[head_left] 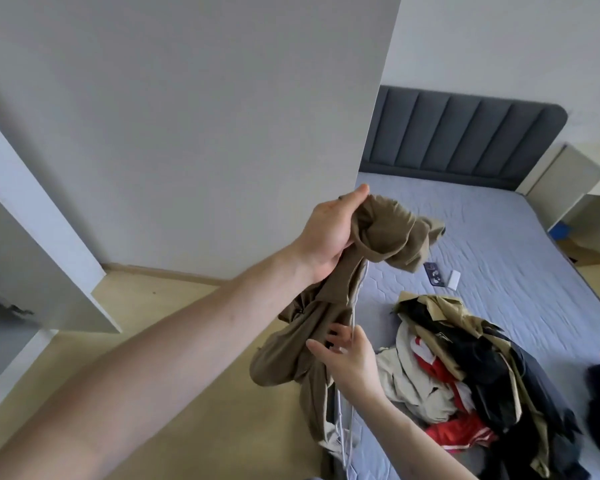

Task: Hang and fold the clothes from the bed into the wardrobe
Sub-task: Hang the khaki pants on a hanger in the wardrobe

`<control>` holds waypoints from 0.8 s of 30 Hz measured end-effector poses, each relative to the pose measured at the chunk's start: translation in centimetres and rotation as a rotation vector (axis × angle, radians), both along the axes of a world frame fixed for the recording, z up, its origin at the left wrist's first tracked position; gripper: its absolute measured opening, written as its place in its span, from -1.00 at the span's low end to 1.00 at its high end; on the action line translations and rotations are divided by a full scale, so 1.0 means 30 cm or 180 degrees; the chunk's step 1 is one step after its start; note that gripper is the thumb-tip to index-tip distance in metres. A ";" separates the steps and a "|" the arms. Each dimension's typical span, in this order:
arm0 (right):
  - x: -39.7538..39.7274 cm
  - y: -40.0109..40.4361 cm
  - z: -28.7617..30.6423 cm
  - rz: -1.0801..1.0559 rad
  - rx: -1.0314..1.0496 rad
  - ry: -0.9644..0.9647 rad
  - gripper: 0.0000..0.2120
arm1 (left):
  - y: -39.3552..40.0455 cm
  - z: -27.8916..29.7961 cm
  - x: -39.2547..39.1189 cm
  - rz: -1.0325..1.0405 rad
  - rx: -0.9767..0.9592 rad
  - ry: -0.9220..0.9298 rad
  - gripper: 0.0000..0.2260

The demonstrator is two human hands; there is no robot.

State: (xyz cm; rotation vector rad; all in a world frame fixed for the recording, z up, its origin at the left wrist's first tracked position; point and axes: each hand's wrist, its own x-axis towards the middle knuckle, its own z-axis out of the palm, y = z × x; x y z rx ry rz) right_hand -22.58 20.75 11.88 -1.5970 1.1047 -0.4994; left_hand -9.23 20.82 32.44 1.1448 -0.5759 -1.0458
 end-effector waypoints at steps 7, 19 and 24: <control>0.162 -0.046 0.040 -0.0523 -0.0106 -0.0175 -0.45 | 0.003 0.089 0.003 0.0306 -0.0403 0.0130 -0.60; 0.226 -0.181 0.135 -0.0668 -0.0624 -0.0292 -0.73 | 0.085 0.128 0.260 0.1328 -0.0592 -0.0902 -0.67; 0.093 -0.243 0.189 -0.0403 -0.1145 -0.0380 -0.62 | 0.175 0.055 0.534 0.1863 0.0542 -0.2170 -0.53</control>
